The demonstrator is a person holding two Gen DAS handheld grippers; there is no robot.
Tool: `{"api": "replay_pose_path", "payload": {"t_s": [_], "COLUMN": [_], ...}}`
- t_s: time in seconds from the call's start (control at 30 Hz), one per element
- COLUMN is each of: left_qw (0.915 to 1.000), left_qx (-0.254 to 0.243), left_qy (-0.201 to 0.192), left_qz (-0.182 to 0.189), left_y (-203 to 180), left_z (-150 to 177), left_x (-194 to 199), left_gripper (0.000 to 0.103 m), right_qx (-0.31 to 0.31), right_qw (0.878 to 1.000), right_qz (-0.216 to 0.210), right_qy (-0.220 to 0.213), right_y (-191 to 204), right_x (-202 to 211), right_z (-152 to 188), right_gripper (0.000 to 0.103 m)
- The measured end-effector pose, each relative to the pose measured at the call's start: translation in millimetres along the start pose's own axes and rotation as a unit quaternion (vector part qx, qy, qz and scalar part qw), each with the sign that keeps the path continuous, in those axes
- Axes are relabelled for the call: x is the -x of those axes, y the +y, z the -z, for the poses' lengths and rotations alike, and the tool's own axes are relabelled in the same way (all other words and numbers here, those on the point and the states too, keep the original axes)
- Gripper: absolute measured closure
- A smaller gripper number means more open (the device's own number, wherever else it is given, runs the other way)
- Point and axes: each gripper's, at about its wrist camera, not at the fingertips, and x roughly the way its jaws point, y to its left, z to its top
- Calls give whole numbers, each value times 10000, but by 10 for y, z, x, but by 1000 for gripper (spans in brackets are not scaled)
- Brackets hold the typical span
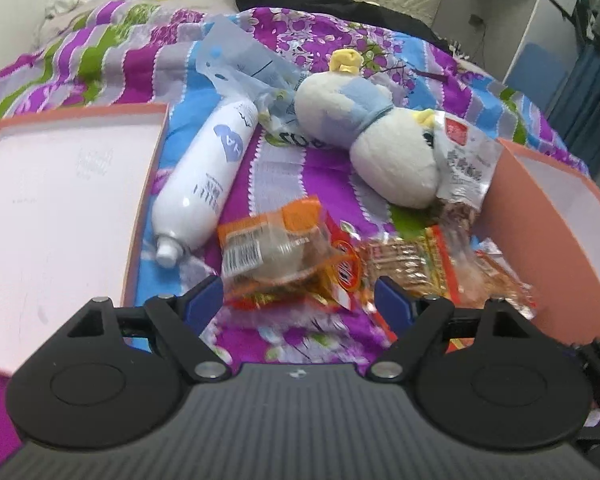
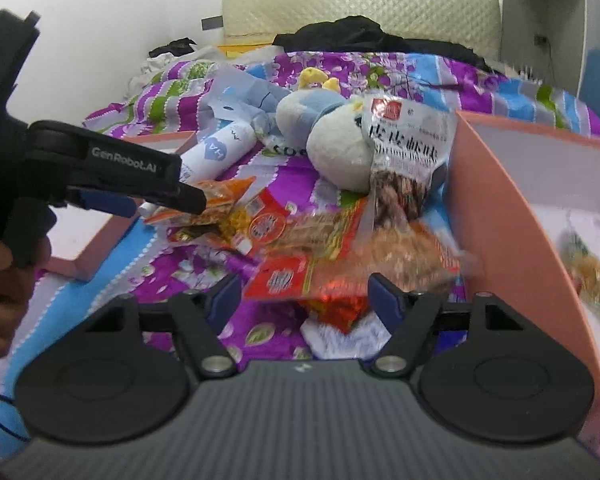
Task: Organize snacks
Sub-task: 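Grasp the orange-and-clear snack bag with the left tool while the right tool reaches into the pile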
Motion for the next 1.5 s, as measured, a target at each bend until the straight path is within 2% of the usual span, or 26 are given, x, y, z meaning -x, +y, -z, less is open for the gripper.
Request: {"api": "replay_pose_path", "payload": {"t_s": [0.13, 0.23, 0.33, 0.4, 0.5, 0.67, 0.73, 0.8, 0.83, 0.9, 1.0, 1.27, 1.5], "left_qw": [9995, 9986, 9983, 9985, 9988, 9990, 9990, 9990, 9990, 9992, 9990, 9992, 9993], "left_qx": [-313, -524, -587, -543, -445, -312, -231, -141, -131, -68, -43, 90, 204], "left_qy": [-64, -87, 62, 90, 194, 261, 302, 319, 323, 314, 371, 324, 257], "left_qz": [-73, -15, 32, 80, 119, -201, -256, -296, -272, -252, -236, -223, -194], "left_y": [-29, -58, -78, -88, -110, -106, -77, -47, -39, -20, -14, -18, -53], "left_z": [-106, -164, -209, -239, -279, -295, -284, -269, -258, -215, -150, -103, -22], "left_x": [-98, -189, -334, -419, -558, -695, -712, -715, -708, -687, -672, -430, -9], "left_gripper": [14, 9, 8, 8, 8, 8, 8, 8, 9, 9, 13, 25, 26], "right_qx": [535, 955, 1291, 1586, 2109, 2671, 2746, 2736, 2748, 2709, 2627, 2491, 2355], "right_qw": [9981, 9946, 9907, 9866, 9762, 9622, 9600, 9604, 9601, 9613, 9637, 9678, 9715], "right_qz": [317, 367, 176, 121, 92, -76, -111, -74, -37, -7, 4, 116, 104], "right_qy": [-31, 190, 392, 370, 496, 533, 539, 525, 522, 494, 486, 358, 256], "right_y": [59, 80, 102, 150, 234, 341, 361, 362, 360, 339, 311, 264, 283], "right_x": [-76, -171, -235, -255, -349, -420, -419, -416, -413, -403, -399, -155, 202], "right_z": [-35, -30, -27, -2, 44, 96, 106, 98, 91, 68, 50, 18, 33], "right_gripper": [31, 31, 30, 30, 31, 32, 45, 65, 70, 88, 97, 101, 101]}}
